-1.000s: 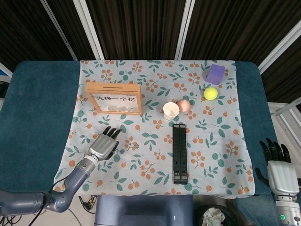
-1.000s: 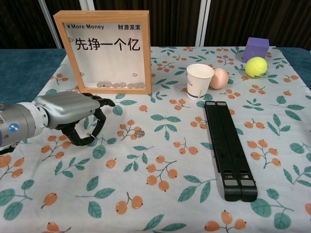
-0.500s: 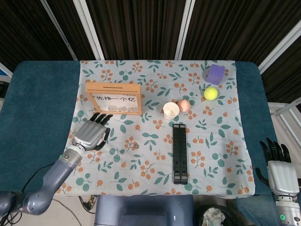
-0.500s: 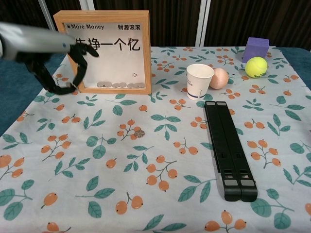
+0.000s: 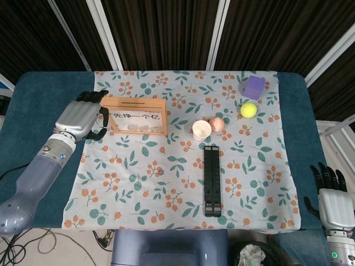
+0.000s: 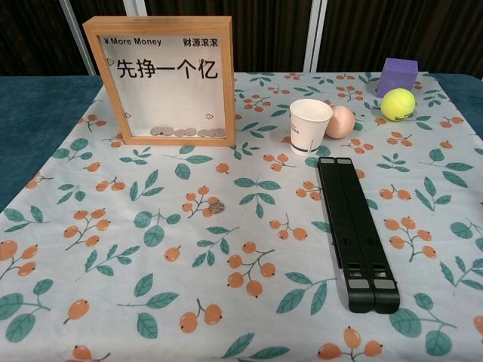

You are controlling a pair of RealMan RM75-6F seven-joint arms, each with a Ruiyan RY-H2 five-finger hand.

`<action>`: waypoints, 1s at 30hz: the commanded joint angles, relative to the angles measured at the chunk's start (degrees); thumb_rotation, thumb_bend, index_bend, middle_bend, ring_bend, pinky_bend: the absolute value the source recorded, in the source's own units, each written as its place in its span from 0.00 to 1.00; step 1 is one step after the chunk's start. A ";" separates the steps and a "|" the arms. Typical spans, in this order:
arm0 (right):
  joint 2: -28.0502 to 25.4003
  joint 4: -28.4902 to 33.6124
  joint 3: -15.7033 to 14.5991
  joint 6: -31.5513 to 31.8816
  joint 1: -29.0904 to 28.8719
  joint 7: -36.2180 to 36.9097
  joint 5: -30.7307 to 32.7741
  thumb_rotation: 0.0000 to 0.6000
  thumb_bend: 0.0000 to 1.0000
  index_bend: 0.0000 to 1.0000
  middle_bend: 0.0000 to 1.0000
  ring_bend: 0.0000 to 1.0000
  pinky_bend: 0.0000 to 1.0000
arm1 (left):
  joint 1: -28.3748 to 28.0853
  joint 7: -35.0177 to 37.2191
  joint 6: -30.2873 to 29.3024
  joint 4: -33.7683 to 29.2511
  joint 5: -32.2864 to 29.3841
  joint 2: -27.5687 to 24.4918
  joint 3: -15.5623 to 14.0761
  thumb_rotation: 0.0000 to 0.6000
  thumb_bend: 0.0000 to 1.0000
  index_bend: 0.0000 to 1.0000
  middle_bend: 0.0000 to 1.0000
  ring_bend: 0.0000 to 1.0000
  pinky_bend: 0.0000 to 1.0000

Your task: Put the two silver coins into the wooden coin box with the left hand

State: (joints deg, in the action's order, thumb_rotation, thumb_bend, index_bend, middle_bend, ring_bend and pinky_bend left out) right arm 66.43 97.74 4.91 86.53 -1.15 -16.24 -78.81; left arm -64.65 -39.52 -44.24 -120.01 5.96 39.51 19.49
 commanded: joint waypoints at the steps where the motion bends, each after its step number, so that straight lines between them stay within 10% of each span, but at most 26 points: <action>1: -0.21 0.21 0.31 0.47 0.27 0.33 0.37 1.00 0.41 0.10 0.05 0.03 0.00 | -6.55 -0.68 7.04 6.38 -7.85 -1.94 -0.77 1.00 0.61 0.66 0.00 0.00 0.00; 18: 0.35 0.50 1.34 0.18 0.14 -0.06 2.78 1.00 0.41 0.10 0.05 0.03 0.00 | -25.68 -7.96 15.59 31.52 -19.26 13.09 -17.82 1.00 0.61 0.68 0.00 0.00 0.00; 30: 0.08 0.92 1.56 0.05 0.23 0.40 3.60 1.00 0.41 0.10 0.05 0.03 0.00 | -26.95 -5.53 13.33 42.65 -13.94 25.46 -20.86 1.00 0.60 0.67 0.00 0.00 0.00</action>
State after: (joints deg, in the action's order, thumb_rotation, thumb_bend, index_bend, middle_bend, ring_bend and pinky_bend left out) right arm 66.52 98.63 6.45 86.60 -0.92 -15.85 -75.25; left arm -91.30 -45.51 -30.54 -78.73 -8.57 63.67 -0.58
